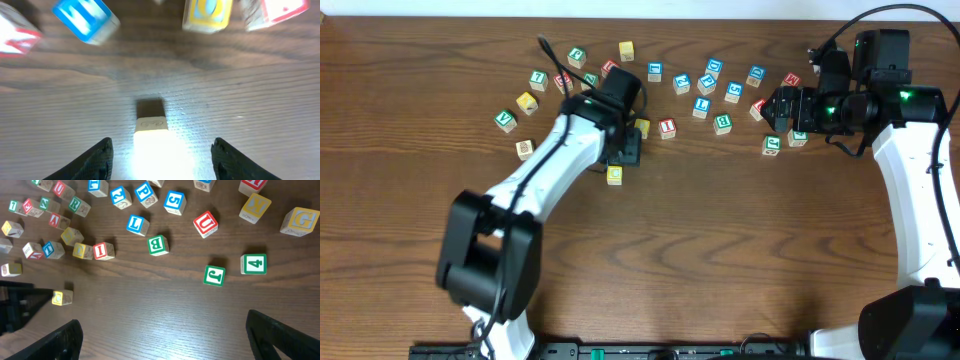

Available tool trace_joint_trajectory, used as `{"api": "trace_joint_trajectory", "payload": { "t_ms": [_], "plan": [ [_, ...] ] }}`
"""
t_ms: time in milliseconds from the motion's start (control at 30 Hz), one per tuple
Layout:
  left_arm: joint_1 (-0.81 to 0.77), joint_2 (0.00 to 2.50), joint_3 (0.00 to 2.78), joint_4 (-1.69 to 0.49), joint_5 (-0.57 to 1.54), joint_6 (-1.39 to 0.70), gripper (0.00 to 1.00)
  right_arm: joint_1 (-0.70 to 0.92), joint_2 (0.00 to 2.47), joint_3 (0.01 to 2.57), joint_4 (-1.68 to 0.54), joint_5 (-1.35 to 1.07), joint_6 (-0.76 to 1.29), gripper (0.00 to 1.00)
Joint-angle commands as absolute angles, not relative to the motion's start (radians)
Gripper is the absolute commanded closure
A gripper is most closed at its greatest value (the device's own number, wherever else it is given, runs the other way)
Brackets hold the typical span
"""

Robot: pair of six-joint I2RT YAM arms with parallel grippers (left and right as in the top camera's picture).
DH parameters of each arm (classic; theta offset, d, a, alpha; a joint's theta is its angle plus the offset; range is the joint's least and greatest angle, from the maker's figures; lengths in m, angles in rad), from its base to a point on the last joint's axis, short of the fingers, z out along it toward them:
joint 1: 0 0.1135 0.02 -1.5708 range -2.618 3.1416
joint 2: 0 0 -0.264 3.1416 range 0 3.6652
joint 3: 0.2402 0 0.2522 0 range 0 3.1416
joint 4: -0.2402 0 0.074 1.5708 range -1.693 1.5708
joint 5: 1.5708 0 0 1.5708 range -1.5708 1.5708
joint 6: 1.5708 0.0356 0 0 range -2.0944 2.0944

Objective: Spell out CORL
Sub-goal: 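Move the left gripper back to the cluster above the yellow O block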

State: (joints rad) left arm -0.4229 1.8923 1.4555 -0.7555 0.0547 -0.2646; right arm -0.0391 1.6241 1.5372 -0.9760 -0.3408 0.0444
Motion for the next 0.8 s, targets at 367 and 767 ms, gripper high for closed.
{"api": "trace_joint_trajectory", "payload": {
  "t_ms": [367, 767],
  "plan": [
    [-0.319, 1.731, 1.692, -0.900, 0.059, -0.236, 0.38, -0.038, 1.622, 1.557, -0.962, -0.354, 0.052, 0.01],
    [-0.317, 1.745, 1.951, -0.969, -0.010, -0.237, 0.39, -0.038, 1.622, 1.557, -0.959, -0.354, 0.052, 0.01]
  ]
}}
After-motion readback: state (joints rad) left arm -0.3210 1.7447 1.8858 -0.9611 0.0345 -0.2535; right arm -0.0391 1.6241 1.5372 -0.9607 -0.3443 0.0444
